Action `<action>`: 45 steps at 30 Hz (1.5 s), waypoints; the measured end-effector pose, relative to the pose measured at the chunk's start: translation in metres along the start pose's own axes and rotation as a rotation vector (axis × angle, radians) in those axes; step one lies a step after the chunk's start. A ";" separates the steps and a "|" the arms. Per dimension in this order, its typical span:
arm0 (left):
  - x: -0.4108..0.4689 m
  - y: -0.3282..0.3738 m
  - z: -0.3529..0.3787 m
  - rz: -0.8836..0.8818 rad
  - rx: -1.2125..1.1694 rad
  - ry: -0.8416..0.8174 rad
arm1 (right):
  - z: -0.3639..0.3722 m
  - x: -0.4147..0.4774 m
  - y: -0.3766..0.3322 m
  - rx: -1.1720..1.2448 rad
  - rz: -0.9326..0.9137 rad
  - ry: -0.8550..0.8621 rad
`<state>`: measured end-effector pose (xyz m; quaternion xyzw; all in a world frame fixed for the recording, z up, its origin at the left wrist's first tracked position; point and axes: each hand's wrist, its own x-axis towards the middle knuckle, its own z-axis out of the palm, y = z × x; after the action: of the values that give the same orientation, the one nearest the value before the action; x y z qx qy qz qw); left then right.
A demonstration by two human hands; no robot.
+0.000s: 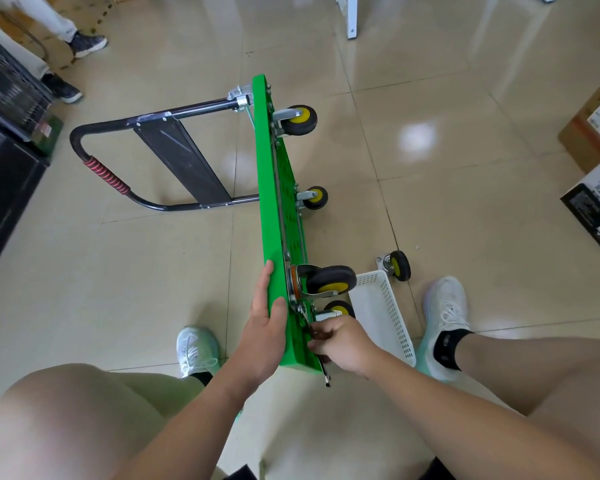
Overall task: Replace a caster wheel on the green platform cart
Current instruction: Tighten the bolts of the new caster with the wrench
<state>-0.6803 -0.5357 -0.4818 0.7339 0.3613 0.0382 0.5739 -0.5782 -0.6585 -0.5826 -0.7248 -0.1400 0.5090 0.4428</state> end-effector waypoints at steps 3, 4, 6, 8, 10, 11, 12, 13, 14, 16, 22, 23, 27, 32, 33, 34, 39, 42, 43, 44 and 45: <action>0.000 0.000 0.000 0.010 -0.013 0.003 | 0.002 0.003 -0.002 -0.067 0.021 -0.009; 0.000 0.000 0.000 0.011 -0.020 0.001 | 0.003 0.005 -0.002 -0.089 0.024 -0.012; 0.000 -0.001 0.000 0.017 -0.026 -0.001 | 0.006 0.005 -0.003 -0.108 0.031 -0.012; -0.001 -0.001 -0.001 0.020 -0.030 -0.003 | 0.008 0.003 -0.004 -0.097 0.034 -0.001; -0.002 0.001 0.000 0.018 -0.032 -0.005 | 0.008 -0.002 -0.006 -0.095 0.026 0.009; -0.002 0.002 0.000 0.019 -0.027 0.000 | 0.007 -0.004 -0.007 -0.092 0.033 0.012; -0.002 0.003 0.000 0.022 -0.027 0.004 | 0.006 -0.007 -0.010 -0.087 0.037 0.010; -0.002 0.003 0.000 0.027 -0.028 0.004 | 0.006 -0.011 -0.014 -0.086 0.043 0.011; -0.002 0.003 0.000 0.032 -0.029 0.003 | 0.005 -0.015 -0.019 -0.081 0.045 0.016; -0.001 0.003 0.000 0.039 -0.032 -0.006 | 0.006 -0.021 -0.029 -0.026 0.065 0.023; -0.002 0.004 -0.001 0.037 0.021 -0.012 | 0.006 -0.031 -0.063 0.262 0.227 0.017; -0.002 0.003 -0.002 0.038 0.020 -0.012 | 0.005 -0.032 -0.065 0.287 0.232 0.006; -0.002 0.002 -0.002 0.043 0.001 -0.009 | 0.001 -0.035 -0.056 0.288 0.265 -0.020; 0.000 -0.001 -0.001 0.027 -0.020 -0.018 | -0.004 -0.038 -0.015 0.129 0.194 0.014; -0.001 0.000 -0.001 0.026 -0.024 -0.020 | -0.004 -0.036 -0.006 0.111 0.158 0.031; -0.002 0.001 -0.001 0.025 -0.025 -0.020 | -0.003 -0.033 0.001 0.097 0.128 0.051; -0.003 0.006 0.000 -0.017 0.011 -0.005 | 0.000 -0.015 0.014 0.124 0.012 0.110; -0.002 0.005 0.000 -0.034 0.027 -0.006 | 0.004 -0.002 0.017 0.141 -0.024 0.085; -0.002 0.005 0.000 -0.036 0.029 -0.011 | 0.006 0.003 0.019 0.134 -0.032 0.083; -0.003 0.005 0.000 -0.035 0.033 -0.016 | 0.007 0.007 0.019 0.138 -0.038 0.083; -0.003 0.006 0.000 -0.035 0.038 -0.019 | 0.008 0.011 0.020 0.151 -0.036 0.088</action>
<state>-0.6797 -0.5377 -0.4755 0.7385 0.3691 0.0143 0.5640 -0.5851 -0.6585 -0.6061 -0.7083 -0.0948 0.4776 0.5111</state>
